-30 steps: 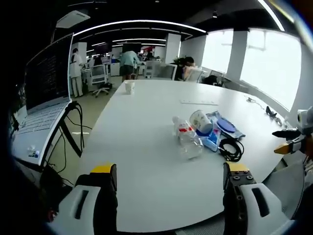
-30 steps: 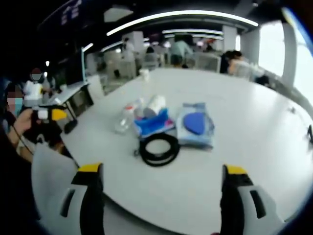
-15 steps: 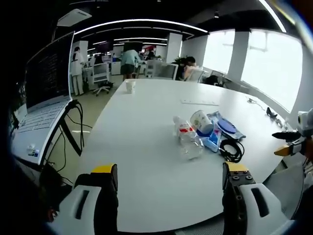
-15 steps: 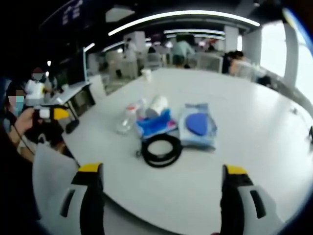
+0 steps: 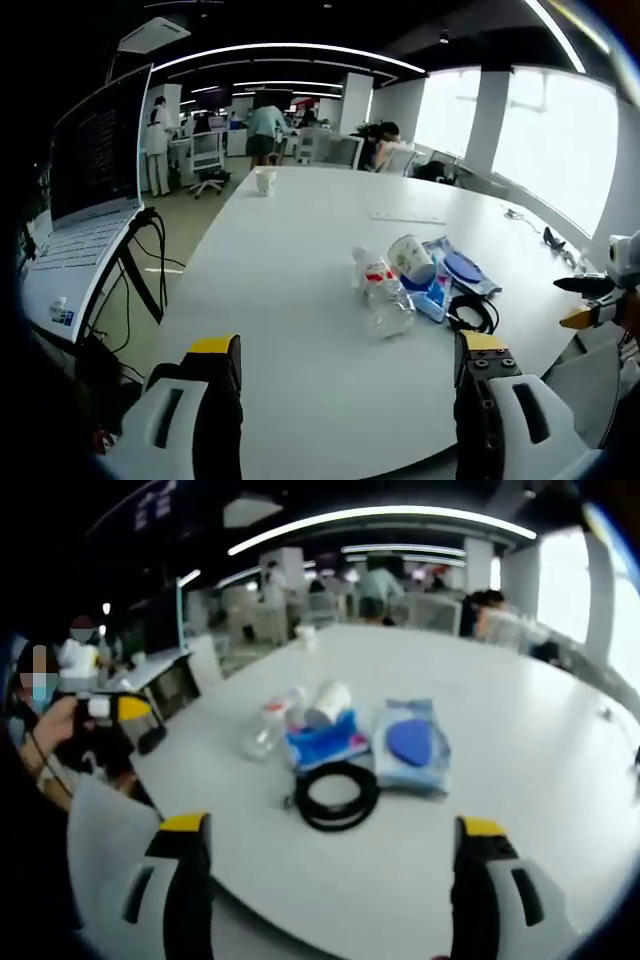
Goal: Arrange the tabletop items into an orderly group along one side of the table until the central work area is clear of visible clutter.
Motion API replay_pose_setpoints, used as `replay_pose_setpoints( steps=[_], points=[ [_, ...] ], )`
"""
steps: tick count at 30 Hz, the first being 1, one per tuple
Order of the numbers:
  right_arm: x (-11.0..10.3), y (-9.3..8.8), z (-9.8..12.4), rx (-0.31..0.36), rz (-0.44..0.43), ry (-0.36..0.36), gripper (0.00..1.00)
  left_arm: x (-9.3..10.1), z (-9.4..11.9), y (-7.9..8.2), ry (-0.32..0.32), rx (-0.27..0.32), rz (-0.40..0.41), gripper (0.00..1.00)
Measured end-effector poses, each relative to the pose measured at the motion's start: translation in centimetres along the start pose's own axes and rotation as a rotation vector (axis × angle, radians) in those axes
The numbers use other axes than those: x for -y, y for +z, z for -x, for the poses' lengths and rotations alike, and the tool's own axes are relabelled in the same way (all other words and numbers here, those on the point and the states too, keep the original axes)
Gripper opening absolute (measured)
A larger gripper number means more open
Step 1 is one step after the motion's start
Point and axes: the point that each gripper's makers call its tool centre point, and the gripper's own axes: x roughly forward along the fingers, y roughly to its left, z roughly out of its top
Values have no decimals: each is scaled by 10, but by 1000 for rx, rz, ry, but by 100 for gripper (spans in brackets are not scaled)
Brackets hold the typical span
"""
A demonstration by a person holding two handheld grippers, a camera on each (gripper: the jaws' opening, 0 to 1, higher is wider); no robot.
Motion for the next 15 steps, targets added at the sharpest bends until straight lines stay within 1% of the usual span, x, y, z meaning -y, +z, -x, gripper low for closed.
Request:
replay_pose_setpoints(
  steps=[4,7,11,15],
  points=[
    [0,3,-3,2,4,5,98,1,-6,3,-8,-6,-12,87],
    [1,3,-5,-2,8,6,98,1,-12,4,-22,-19,3,85],
    [1,1,-10,-18,14,10,98,0,-22,8,-22,-31,16,83],
    [2,0,-14,-22,10,13,98,4,-34,13,-36,-42,38,80]
  ],
)
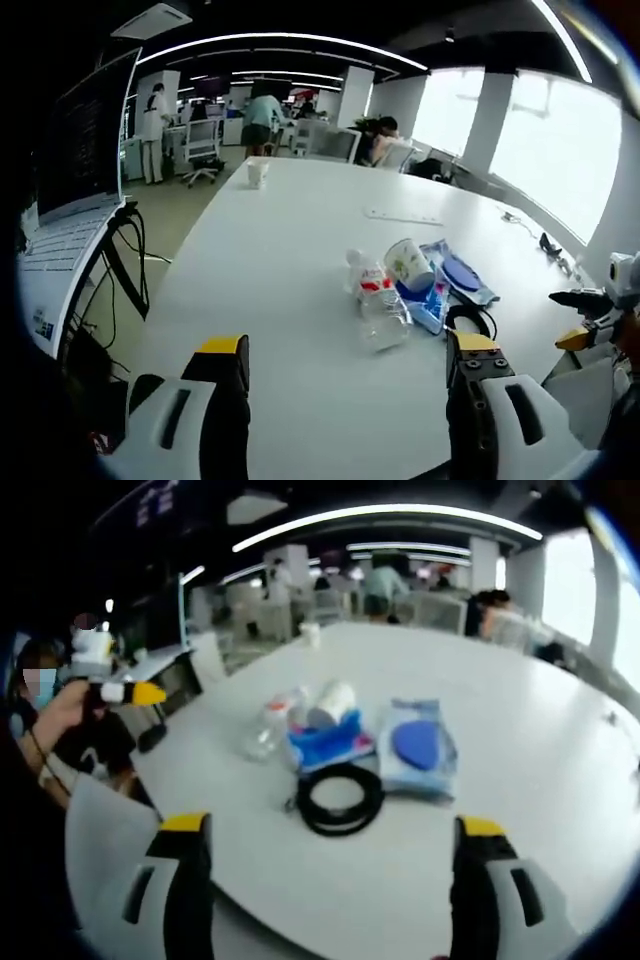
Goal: Arrange the tabletop items into an orderly group along one side of the table until the central work area is clear of visible clutter.
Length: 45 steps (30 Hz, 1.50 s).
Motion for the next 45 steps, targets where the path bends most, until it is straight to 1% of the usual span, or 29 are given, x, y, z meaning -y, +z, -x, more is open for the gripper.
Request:
replay_pose_setpoints(
  steps=[6,9,14,21,22,25,29,36,38,39,43,45],
  points=[
    [1,0,-7,-6,6,5,97,11,-19,3,-30,-31,-13,79],
    [-2,-1,-10,-7,-7,12,97,16,-26,6,-41,-32,-25,79],
    [-7,-4,-15,-20,4,18,96,24,-40,4,-63,-64,-40,78],
    [-10,-4,-21,-25,-3,35,96,32,-56,4,-84,-85,-37,77],
    [-10,-5,-22,-27,-4,37,96,33,-59,3,-83,-95,-30,77],
    [-9,-7,-27,-35,-6,42,96,36,-66,6,-81,-101,-12,76],
    [-9,-8,-29,-41,-8,46,96,42,-77,5,-102,-123,29,72],
    [-7,-13,-34,-59,-15,49,95,48,-95,3,-107,-172,28,70],
    [-7,-15,-36,-64,-17,49,95,49,-101,1,-101,-199,38,68],
    [-7,-16,-38,-68,-18,51,95,50,-103,-4,-101,-237,47,67],
    [-7,-16,-41,-72,-30,55,95,54,-114,-1,-109,-239,62,67],
    [-6,-17,-43,-77,-34,55,95,55,-120,0,-107,-249,73,66]
  ],
)
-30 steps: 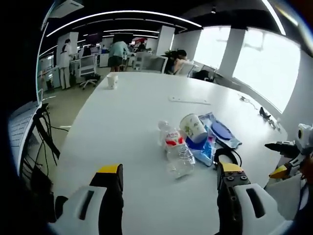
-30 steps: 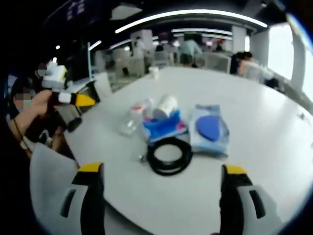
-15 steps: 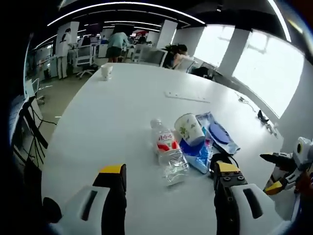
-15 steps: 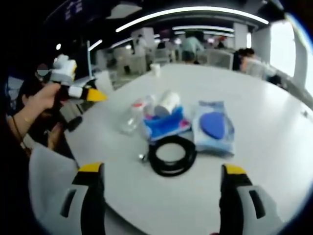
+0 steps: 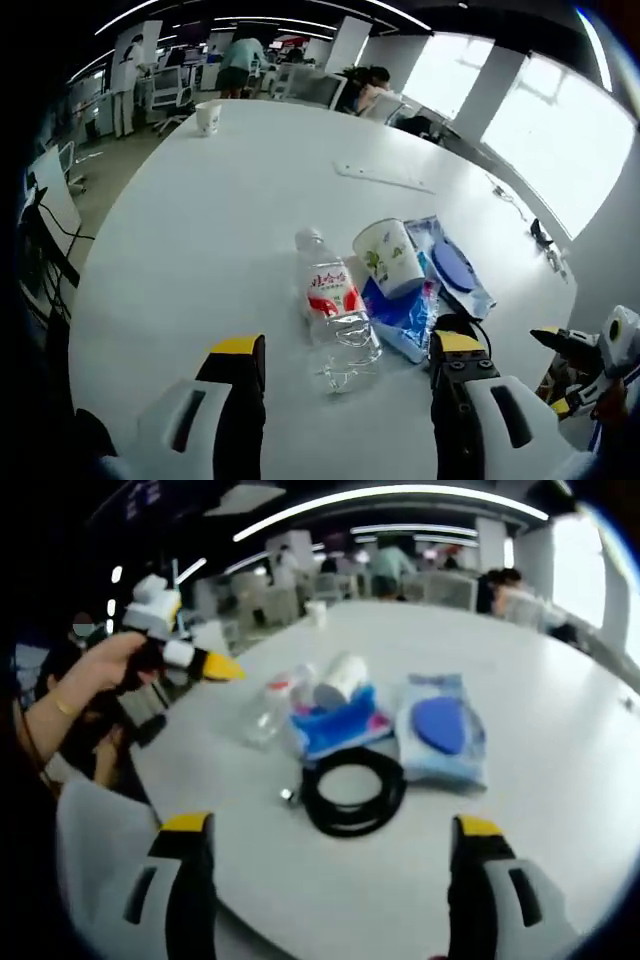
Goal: Arrange the tabletop items into an orderly group along one side of the table until the central work area is clear of visible clutter.
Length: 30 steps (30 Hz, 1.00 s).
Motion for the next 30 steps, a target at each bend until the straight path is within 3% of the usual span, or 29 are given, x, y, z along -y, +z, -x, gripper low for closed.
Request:
replay_pose_setpoints(
  steps=[19,30],
  points=[
    [5,-12,-9,-45,-22,-2,95,1,-38,6,32,-111,92,56],
    [3,-17,-11,-57,-29,9,94,-1,-58,12,79,-168,92,57]
  ],
)
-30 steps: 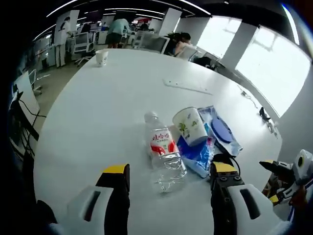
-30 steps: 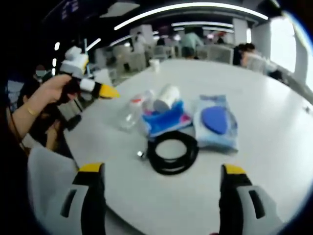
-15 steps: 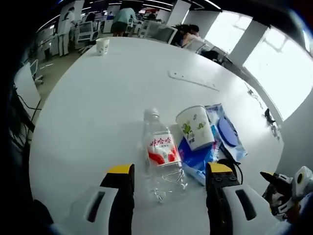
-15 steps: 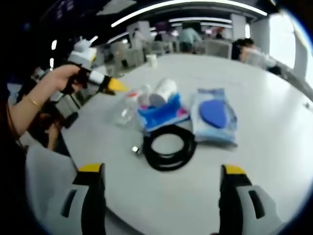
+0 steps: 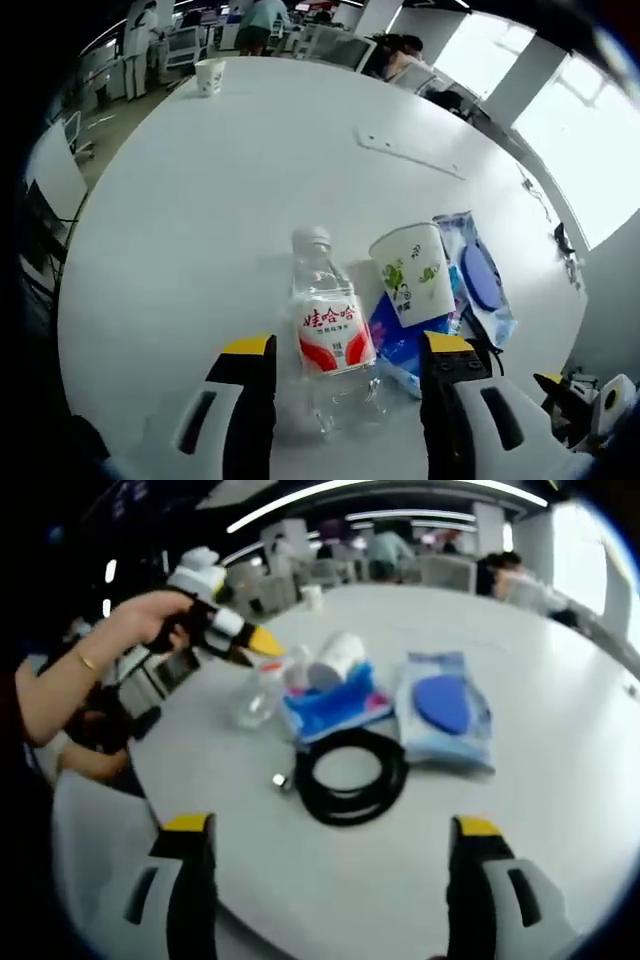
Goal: Arrange the tabletop items into an orderly group along one side of the table until the central work area is clear of visible clutter.
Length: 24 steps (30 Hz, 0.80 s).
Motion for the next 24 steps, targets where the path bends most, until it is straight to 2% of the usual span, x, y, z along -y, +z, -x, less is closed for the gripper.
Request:
replay_pose_setpoints(
  steps=[7,14,18,24],
  points=[
    [-2,-1,-1,-1,-5,4,94,-4,-12,6,35,-22,11,56],
    [-3,-1,-3,0,-7,8,94,-8,-20,10,81,-38,-12,54],
    [-4,-1,-3,1,-8,10,94,-8,-24,12,88,-44,-17,52],
    [-2,0,-3,4,-12,5,93,-10,-30,7,110,-78,-35,50]
  ],
)
